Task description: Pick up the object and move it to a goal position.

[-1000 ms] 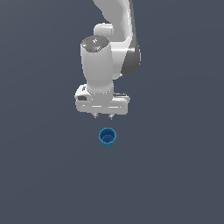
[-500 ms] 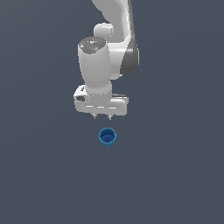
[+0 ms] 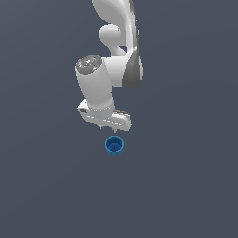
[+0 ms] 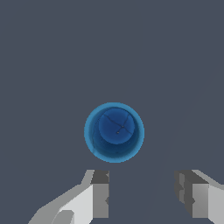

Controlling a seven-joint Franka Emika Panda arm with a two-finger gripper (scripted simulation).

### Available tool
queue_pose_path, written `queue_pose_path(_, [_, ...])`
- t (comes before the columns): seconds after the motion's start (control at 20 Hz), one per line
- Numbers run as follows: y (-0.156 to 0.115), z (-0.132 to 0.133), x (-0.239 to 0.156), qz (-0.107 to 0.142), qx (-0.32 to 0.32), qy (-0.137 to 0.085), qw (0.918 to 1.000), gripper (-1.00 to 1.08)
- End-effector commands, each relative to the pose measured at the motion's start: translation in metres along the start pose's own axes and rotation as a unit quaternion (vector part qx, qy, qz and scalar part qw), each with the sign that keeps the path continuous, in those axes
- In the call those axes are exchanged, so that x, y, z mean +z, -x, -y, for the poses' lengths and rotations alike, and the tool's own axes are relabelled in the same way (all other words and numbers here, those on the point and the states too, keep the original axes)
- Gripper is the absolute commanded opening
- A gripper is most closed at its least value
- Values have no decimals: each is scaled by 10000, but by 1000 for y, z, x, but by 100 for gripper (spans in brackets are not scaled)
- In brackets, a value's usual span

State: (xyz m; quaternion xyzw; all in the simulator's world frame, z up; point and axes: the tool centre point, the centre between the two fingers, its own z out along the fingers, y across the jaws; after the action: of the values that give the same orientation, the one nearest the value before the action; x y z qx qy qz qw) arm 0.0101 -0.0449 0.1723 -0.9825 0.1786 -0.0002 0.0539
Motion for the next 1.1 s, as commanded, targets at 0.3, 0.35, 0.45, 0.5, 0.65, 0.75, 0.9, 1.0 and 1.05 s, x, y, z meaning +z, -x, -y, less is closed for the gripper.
queue_pose_path(0.3, [2, -12, 44, 471, 1551, -336, 9862, 28])
queue_pose_path(0.35, [3, -13, 48, 517, 1693, -363, 9835, 28])
queue_pose_path(0.45, [3, -15, 55, 597, 1943, -408, 9783, 28])
queue_pose_path(0.5, [4, -16, 58, 631, 2051, -427, 9758, 28])
queue_pose_path(0.65, [4, -18, 66, 714, 2305, -470, 9693, 28])
queue_pose_path(0.75, [5, -19, 69, 751, 2417, -489, 9662, 28])
queue_pose_path(0.9, [5, -19, 71, 779, 2501, -502, 9638, 28])
queue_pose_path(1.0, [5, -20, 71, 772, 2474, -495, 9646, 28])
queue_pose_path(1.05, [5, -19, 71, 772, 2474, -495, 9646, 28])
